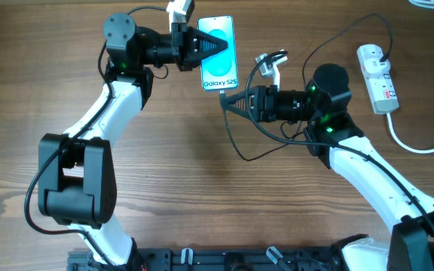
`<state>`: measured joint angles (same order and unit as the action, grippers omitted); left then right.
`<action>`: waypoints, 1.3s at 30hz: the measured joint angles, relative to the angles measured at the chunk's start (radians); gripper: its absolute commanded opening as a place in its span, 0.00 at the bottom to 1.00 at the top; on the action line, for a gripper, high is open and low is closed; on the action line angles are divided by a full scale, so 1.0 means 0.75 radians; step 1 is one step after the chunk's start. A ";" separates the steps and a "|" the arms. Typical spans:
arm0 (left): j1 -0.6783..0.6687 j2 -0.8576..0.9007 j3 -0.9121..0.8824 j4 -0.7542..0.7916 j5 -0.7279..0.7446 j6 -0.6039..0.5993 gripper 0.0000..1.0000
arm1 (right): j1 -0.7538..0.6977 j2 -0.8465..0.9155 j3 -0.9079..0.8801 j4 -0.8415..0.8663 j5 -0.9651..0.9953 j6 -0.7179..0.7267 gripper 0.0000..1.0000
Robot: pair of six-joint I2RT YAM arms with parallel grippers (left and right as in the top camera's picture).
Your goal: Plug charger to phone and switch on socket
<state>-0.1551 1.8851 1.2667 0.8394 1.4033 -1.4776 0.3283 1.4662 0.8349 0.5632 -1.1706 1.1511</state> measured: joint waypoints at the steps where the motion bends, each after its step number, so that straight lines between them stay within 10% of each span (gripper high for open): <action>1: 0.000 0.000 0.000 -0.001 0.000 -0.013 0.04 | 0.000 0.000 0.000 0.000 0.000 0.000 0.04; 39: -0.002 0.000 0.000 -0.001 -0.010 -0.092 0.04 | 0.000 0.000 0.000 0.001 -0.001 0.031 0.04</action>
<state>-0.1562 1.8851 1.2667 0.8391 1.3956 -1.5467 0.3283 1.4662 0.8349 0.5636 -1.1709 1.1744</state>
